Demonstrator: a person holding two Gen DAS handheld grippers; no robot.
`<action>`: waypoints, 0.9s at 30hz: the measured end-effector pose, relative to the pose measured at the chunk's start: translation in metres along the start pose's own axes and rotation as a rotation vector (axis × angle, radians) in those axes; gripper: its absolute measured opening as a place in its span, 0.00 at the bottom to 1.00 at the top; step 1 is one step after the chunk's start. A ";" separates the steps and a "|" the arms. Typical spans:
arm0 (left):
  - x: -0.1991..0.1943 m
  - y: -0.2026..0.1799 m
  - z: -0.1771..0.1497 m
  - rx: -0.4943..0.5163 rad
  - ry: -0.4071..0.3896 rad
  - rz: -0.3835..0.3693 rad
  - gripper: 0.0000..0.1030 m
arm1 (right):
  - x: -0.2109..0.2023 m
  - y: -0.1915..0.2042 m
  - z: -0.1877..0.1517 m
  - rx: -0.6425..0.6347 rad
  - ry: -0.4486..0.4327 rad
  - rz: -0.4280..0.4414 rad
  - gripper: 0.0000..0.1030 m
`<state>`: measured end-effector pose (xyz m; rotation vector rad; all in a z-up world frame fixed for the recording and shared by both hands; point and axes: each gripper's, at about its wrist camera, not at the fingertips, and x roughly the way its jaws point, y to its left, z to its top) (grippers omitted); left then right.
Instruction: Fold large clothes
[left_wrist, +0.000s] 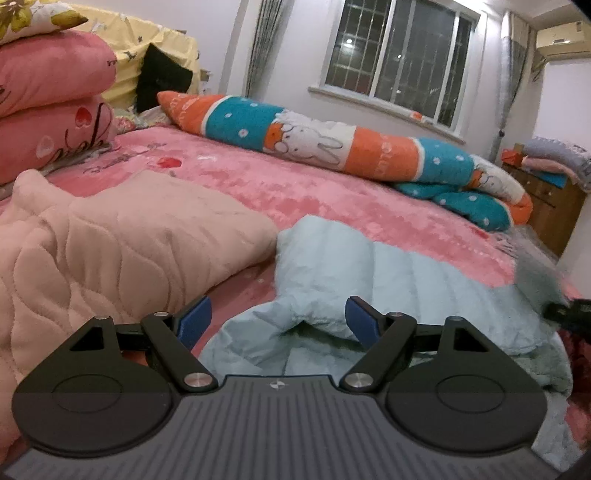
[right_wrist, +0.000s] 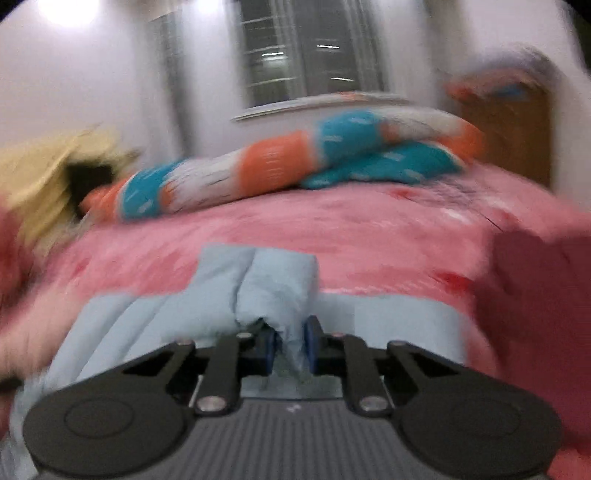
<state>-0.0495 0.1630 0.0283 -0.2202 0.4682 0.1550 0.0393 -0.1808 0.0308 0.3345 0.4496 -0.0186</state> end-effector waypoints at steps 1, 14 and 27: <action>-0.003 -0.001 -0.002 -0.002 0.002 0.003 0.95 | -0.002 -0.013 -0.001 0.040 0.008 -0.018 0.17; 0.004 -0.005 -0.007 0.068 0.018 0.089 0.95 | -0.042 -0.046 0.004 -0.038 -0.073 -0.067 0.69; 0.028 -0.005 -0.011 0.121 0.071 0.183 0.94 | -0.042 -0.033 0.003 -0.123 -0.093 -0.003 0.87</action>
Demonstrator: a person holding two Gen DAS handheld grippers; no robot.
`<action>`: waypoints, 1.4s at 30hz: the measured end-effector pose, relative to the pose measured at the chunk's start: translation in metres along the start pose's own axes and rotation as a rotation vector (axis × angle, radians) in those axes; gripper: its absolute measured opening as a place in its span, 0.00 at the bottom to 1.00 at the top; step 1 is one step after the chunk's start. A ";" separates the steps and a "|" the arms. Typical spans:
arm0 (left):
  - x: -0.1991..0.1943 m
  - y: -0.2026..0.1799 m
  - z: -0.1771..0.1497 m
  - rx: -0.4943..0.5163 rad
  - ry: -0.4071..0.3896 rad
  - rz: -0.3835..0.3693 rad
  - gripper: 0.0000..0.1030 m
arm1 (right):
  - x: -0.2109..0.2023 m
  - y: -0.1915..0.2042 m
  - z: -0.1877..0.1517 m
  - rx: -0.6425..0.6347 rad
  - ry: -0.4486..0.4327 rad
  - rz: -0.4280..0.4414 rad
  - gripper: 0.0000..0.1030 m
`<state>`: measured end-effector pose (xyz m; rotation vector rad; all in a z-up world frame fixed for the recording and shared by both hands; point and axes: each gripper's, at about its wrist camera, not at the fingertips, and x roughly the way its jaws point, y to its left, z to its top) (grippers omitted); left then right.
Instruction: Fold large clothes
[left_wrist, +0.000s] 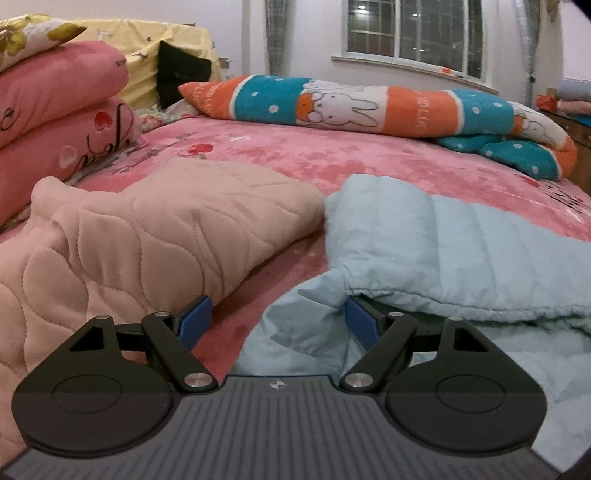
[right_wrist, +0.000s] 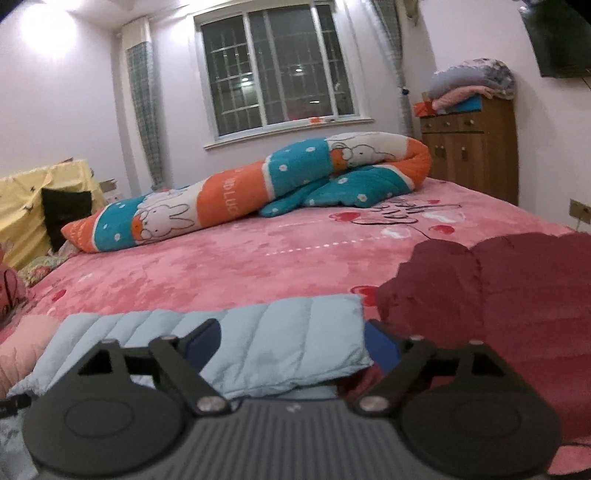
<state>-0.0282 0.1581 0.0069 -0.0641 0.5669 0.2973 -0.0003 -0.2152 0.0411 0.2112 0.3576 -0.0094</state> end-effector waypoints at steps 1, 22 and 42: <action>0.001 0.000 0.001 -0.007 0.000 -0.002 0.94 | 0.001 0.001 0.000 -0.013 -0.002 0.002 0.87; -0.003 0.015 0.005 -0.085 -0.039 0.106 0.94 | 0.042 0.030 -0.014 -0.204 0.082 0.024 0.91; -0.069 0.014 -0.008 -0.037 -0.190 0.024 0.95 | -0.027 0.025 -0.024 -0.081 0.147 -0.022 0.91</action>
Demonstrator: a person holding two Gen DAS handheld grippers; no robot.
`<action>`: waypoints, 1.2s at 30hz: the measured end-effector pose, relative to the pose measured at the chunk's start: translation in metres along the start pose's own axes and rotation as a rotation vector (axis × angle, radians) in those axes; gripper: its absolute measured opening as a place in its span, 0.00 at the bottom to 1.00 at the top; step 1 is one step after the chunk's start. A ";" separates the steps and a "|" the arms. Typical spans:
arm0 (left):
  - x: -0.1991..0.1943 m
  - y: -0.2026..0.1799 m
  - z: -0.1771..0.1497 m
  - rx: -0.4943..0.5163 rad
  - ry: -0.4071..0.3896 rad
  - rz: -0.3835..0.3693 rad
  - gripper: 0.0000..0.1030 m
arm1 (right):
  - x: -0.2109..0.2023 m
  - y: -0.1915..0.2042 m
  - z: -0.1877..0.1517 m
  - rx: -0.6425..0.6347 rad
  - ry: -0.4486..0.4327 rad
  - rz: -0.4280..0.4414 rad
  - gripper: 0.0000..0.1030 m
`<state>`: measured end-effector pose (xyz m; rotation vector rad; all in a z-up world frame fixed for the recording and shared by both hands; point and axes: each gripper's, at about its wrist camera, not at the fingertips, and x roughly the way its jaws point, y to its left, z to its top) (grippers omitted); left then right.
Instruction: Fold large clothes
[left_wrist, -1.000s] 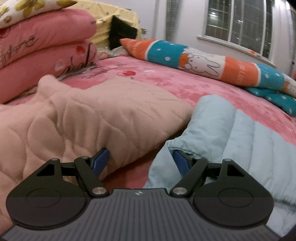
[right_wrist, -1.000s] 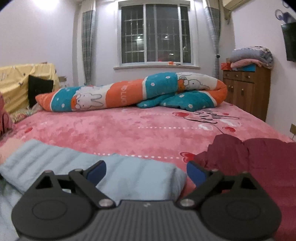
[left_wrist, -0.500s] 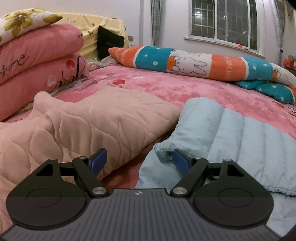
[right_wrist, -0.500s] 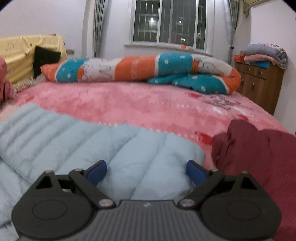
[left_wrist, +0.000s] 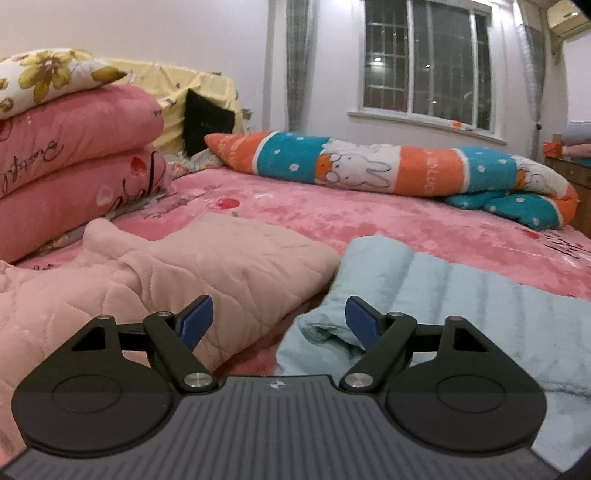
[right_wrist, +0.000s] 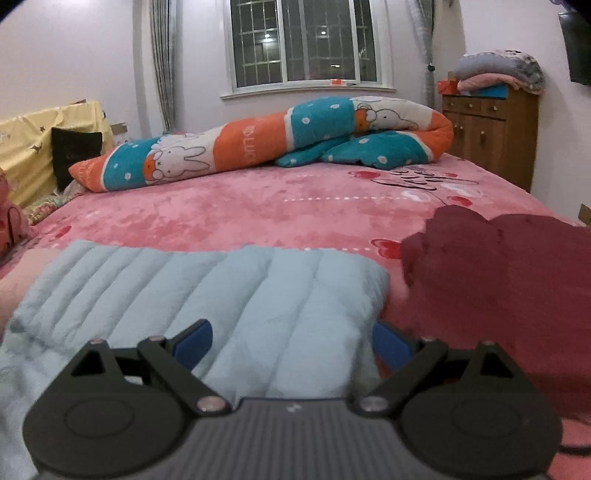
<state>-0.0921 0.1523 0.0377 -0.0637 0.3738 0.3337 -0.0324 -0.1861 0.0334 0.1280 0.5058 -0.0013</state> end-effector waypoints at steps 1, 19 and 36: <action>-0.003 0.000 -0.001 0.005 -0.002 -0.011 0.95 | -0.008 -0.003 -0.002 0.004 0.000 -0.005 0.91; -0.100 -0.051 -0.035 0.122 0.050 -0.206 1.00 | -0.105 -0.047 -0.039 0.055 0.068 -0.045 0.99; -0.127 -0.031 -0.047 0.141 0.106 -0.224 1.00 | -0.133 -0.056 -0.062 0.030 0.155 -0.018 0.99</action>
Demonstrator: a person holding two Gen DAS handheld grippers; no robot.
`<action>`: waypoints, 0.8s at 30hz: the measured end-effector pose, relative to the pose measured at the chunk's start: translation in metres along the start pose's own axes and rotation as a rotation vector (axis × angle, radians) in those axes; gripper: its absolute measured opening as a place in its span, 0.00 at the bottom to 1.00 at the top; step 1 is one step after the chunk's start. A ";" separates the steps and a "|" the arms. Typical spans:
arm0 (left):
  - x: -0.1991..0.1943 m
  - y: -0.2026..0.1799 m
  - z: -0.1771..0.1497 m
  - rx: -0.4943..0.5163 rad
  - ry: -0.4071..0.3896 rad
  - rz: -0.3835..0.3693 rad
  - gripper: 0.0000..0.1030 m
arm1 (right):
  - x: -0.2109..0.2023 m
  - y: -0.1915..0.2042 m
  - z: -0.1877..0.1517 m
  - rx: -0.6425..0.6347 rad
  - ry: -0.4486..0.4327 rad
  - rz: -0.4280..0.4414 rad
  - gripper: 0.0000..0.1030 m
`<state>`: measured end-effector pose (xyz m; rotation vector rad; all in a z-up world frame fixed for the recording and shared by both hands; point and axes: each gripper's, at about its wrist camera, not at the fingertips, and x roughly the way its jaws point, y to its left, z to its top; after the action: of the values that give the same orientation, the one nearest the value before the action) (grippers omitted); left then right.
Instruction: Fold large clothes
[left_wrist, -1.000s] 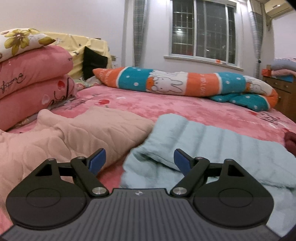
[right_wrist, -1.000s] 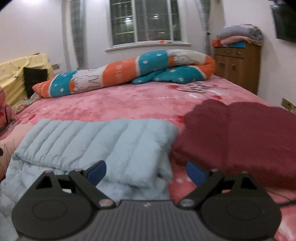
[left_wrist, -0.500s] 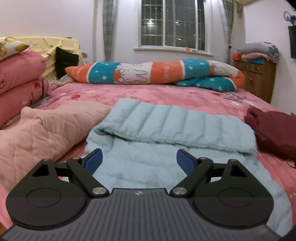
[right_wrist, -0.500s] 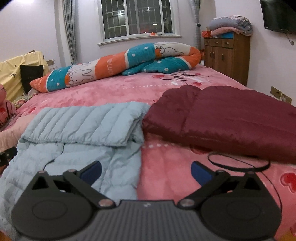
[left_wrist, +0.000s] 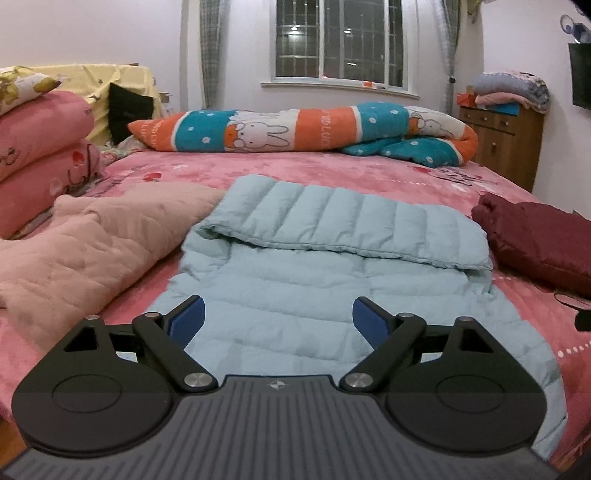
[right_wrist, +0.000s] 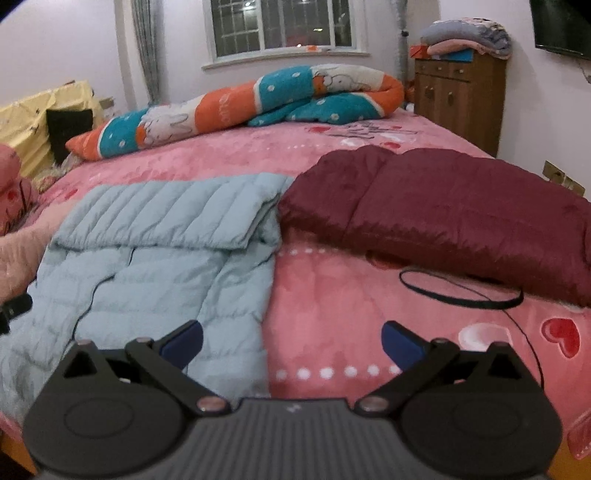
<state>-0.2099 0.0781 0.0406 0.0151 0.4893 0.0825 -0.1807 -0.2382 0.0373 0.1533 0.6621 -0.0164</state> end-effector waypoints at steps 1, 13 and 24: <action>-0.003 0.003 -0.001 -0.007 -0.002 0.006 1.00 | -0.001 0.000 -0.001 -0.001 0.007 0.008 0.99; -0.005 0.069 -0.013 -0.256 0.028 0.107 1.00 | 0.000 -0.023 -0.011 0.090 0.065 0.072 0.99; 0.023 0.108 -0.019 -0.398 0.101 0.148 1.00 | 0.020 -0.010 -0.026 0.067 0.190 0.215 0.99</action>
<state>-0.2066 0.1877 0.0168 -0.3447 0.5655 0.3262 -0.1815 -0.2437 0.0036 0.2931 0.8322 0.1850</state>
